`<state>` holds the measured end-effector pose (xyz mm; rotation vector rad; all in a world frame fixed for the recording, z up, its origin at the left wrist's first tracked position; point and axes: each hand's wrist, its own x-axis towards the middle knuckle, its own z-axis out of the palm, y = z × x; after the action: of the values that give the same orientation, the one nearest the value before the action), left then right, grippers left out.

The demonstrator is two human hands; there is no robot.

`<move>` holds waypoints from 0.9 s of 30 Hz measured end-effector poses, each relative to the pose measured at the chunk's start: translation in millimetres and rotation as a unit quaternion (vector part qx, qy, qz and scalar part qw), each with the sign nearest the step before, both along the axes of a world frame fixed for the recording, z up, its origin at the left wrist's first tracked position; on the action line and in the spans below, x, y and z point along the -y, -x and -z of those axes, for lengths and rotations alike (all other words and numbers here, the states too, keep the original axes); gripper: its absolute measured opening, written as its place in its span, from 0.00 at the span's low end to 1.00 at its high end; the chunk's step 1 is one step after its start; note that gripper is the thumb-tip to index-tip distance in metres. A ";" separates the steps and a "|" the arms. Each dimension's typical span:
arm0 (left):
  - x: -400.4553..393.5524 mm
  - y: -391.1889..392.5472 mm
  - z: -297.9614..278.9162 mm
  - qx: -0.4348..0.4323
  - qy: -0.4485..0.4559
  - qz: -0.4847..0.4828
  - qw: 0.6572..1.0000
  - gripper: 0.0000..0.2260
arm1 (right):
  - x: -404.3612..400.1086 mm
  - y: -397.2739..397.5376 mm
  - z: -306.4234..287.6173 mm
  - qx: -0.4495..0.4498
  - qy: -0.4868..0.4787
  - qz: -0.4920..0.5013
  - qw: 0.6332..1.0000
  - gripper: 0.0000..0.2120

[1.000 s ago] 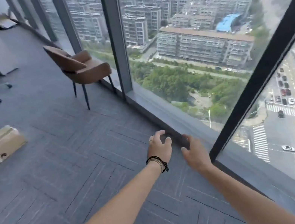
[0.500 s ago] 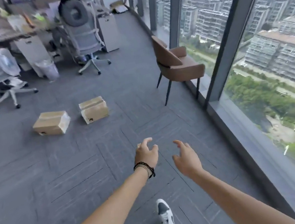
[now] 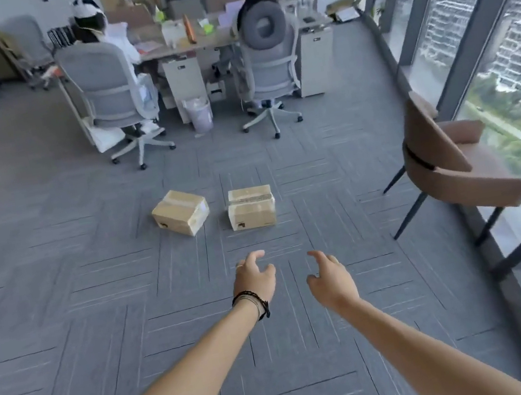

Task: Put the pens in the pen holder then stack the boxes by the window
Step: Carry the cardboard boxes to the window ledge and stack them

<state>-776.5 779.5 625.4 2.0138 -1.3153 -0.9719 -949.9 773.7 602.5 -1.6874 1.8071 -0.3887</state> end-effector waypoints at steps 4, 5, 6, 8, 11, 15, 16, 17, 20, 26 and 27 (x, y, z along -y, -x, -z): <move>72.8 -32.3 10.1 0.004 -0.012 -0.028 1.000 0.18 | 86.5 -28.0 5.1 0.000 0.004 -0.032 0.999 0.29; 93.4 -41.2 13.6 0.006 -0.013 -0.032 0.999 0.18 | 110.5 -35.8 8.6 -0.002 0.004 -0.038 0.999 0.29; 115.7 -50.4 16.6 0.006 -0.012 -0.035 0.999 0.18 | 135.7 -43.9 11.6 -0.004 0.005 -0.043 0.999 0.29; 165.3 -71.7 19.8 -0.001 -0.009 -0.041 0.999 0.18 | 187.3 -61.7 15.5 -0.006 0.006 -0.048 0.999 0.29; 241.6 -105.5 21.7 -0.012 -0.005 -0.041 0.999 0.18 | 257.8 -91.3 20.1 -0.004 0.000 -0.047 0.999 0.29; 335.8 -143.1 22.5 -0.015 -0.006 -0.040 0.999 0.18 | 337.9 -125.8 21.9 0.002 -0.017 -0.037 0.999 0.30; 359.0 -151.4 22.8 -0.014 -0.006 -0.040 0.999 0.18 | 358.1 -133.2 21.5 0.005 -0.019 -0.035 0.999 0.30; 381.4 -159.0 24.3 -0.014 -0.007 -0.039 0.999 0.18 | 377.8 -140.2 20.8 0.007 -0.022 -0.034 0.999 0.30; 440.2 -172.9 32.8 -0.011 -0.022 -0.033 0.999 0.18 | 428.8 -155.6 18.8 0.011 -0.022 -0.029 0.999 0.30; 557.6 -177.2 63.4 -0.004 -0.044 -0.012 0.999 0.18 | 543.9 -163.8 34.7 0.006 -0.041 -0.025 0.999 0.30; 574.7 -178.2 68.2 -0.001 -0.045 -0.011 0.999 0.17 | 562.6 -163.8 37.8 0.005 -0.043 -0.025 0.999 0.30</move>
<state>-598.3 204.8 557.1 2.0908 -1.2653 -1.0397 -786.1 211.1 564.8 -1.6659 1.7461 -0.2935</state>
